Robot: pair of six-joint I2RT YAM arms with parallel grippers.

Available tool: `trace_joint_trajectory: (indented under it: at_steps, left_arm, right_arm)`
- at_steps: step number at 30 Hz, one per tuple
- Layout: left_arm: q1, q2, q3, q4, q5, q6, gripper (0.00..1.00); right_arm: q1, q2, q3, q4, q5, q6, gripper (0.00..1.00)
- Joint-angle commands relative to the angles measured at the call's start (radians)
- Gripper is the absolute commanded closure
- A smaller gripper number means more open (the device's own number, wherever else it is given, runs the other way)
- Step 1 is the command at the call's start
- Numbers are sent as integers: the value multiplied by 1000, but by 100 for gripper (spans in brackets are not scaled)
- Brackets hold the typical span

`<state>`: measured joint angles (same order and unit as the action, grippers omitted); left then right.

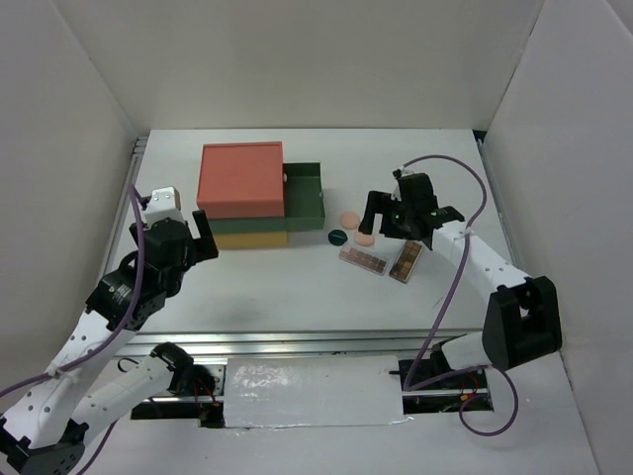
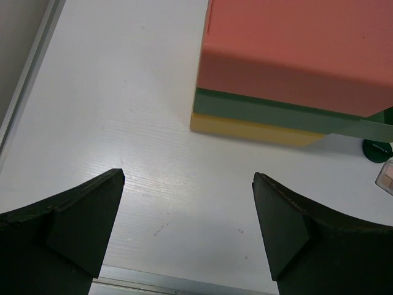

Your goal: Organize the makeup

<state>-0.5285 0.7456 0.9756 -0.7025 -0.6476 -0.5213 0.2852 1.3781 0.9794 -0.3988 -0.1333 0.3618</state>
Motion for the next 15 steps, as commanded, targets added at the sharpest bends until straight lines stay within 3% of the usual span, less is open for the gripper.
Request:
trace_joint_trajectory:
  at_steps: [1,4,15]
  left_arm:
    - [2,-15,-2,32,5,23,1]
    - [1,-20,-2,31,8,21,1]
    - [-8,-11,-3,34,25,30,1]
  right_arm:
    - [72,-2,5,-54,136,15,1]
    - [173,33,2,-93,274,14,1]
    - [193,53,-76,43,218,-268,1]
